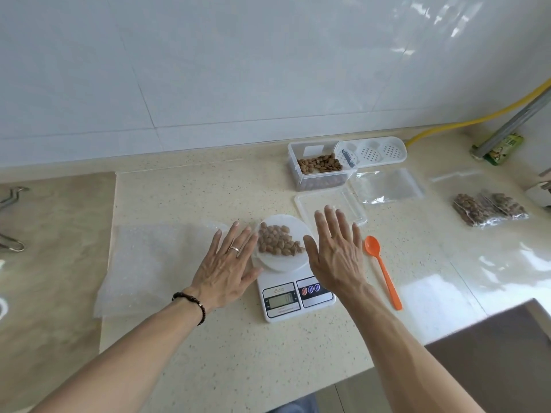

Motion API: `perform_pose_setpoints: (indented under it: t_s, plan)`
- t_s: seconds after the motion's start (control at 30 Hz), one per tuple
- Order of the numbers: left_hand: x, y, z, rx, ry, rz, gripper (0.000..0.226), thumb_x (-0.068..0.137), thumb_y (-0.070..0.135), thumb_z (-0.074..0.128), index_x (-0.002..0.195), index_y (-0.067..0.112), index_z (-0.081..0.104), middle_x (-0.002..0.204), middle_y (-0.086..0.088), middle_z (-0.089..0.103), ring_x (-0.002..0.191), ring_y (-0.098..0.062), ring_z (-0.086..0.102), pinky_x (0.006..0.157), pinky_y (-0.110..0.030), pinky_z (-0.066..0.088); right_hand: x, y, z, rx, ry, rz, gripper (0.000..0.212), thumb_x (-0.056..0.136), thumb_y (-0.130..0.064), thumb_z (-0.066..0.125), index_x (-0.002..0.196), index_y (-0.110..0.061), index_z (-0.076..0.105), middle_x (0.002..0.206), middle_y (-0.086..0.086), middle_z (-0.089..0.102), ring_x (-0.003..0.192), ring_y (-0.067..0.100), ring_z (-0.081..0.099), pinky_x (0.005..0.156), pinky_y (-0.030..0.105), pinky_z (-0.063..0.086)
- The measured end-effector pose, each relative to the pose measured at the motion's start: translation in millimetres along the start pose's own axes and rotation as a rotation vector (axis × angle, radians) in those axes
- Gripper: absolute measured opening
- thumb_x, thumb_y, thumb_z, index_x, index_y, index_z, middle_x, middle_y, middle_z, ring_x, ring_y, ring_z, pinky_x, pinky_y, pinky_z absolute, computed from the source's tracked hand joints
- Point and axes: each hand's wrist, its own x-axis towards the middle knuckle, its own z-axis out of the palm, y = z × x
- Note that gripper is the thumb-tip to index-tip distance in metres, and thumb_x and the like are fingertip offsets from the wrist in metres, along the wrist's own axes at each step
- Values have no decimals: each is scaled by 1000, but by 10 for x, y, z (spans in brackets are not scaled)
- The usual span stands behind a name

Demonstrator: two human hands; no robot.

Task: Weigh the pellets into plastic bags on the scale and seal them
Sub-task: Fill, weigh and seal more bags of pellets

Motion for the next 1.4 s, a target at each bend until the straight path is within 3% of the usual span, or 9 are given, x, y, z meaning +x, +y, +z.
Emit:
perform_pose_setpoints:
  t_s: [0.33,0.47,0.67,0.8,0.9,1.03,1.13,1.23,1.4]
  plan:
    - [257,67,-126,-73,59,33,72,98,59,12,153,11,12,160,-10,16,149,-25,-4,119,-46,-1,6,194,-108,85,-19,103,61,103,-48,23,156,-18,15,165,5,6,152,22,-1,121,45,1]
    - [551,206,-278,-99,79,84,74,97,59,12,152,10,20,159,-11,21,149,-26,2,119,-50,5,-26,405,-119,193,-1,235,60,102,-41,37,154,-16,22,161,8,24,148,27,19,117,45,20]
    - [1059,528,-396,-84,-51,134,82,87,60,3,153,12,14,160,-8,19,149,-24,3,119,-49,1,-126,638,1,659,-119,630,54,96,-32,50,145,-13,36,137,12,53,122,30,51,97,39,42]
    - [1184,684,-416,-48,-166,144,69,98,53,25,153,15,7,160,-6,17,149,-22,3,120,-48,-2,-105,643,58,1013,-222,790,51,95,-28,59,137,-3,44,110,15,68,94,24,66,77,33,55]
    - [1207,741,-476,-68,-190,144,67,100,50,31,153,16,8,160,-6,18,149,-21,5,120,-47,-2,-82,609,-28,1192,-236,756,28,92,-10,64,117,-2,58,88,11,71,70,15,64,63,25,52]
    - [1304,743,-653,-274,-159,77,61,100,44,35,151,15,16,156,-8,27,146,-21,17,120,-48,6,10,564,-231,1192,-181,587,7,91,-10,62,96,-8,67,84,7,69,70,12,63,63,23,52]
    - [1434,717,-951,-613,-97,-89,54,99,40,42,146,16,30,143,-8,45,133,-25,41,110,-43,29,117,469,-456,1199,-121,471,7,93,-14,64,93,-10,69,80,3,68,68,10,61,63,23,52]
    - [1485,648,-1322,-949,-40,-251,27,97,33,50,115,16,57,105,-1,61,101,-19,59,83,-30,44,232,314,-697,1202,-60,360,9,95,-15,62,91,-10,69,77,0,66,66,9,59,61,21,51]
    - [1343,508,-1813,-1282,137,-248,18,94,9,56,78,8,65,60,1,63,62,-14,57,71,-28,51,329,130,-1081,1228,97,318,14,94,-13,63,82,-8,69,68,1,60,58,10,54,59,23,51]
